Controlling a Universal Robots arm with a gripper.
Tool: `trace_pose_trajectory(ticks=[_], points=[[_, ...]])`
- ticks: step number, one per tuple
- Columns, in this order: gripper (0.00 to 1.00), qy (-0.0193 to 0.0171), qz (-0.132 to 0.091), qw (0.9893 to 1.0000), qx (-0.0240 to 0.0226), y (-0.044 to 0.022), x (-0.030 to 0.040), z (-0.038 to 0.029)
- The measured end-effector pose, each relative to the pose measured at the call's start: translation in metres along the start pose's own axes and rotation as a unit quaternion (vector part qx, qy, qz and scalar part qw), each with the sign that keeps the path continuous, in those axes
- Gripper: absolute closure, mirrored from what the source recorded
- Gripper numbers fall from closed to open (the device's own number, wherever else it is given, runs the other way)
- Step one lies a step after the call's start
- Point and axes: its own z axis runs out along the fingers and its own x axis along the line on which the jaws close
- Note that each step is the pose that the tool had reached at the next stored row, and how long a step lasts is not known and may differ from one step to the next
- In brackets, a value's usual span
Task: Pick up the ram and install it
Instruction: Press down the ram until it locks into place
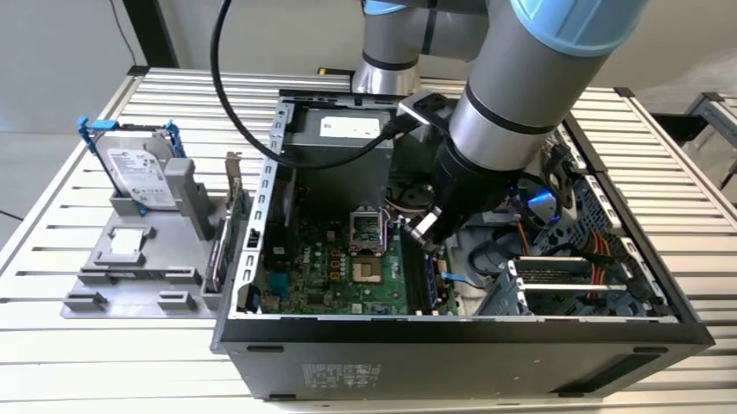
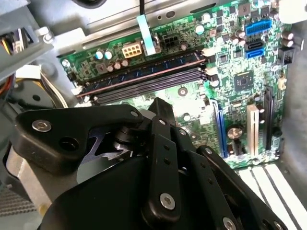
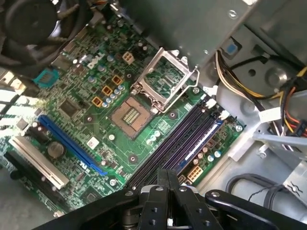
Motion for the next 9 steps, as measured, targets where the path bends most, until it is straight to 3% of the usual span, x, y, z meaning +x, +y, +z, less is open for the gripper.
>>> trace_pose_trajectory(ticks=[4, 9], points=[[1.0, 0.0029, -0.027, 0.9996, 0.0004, 0.0002, -0.0001, 0.0], [1.0, 0.0063, -0.059, 0.9983, 0.0008, 0.0004, -0.0003, 0.0]])
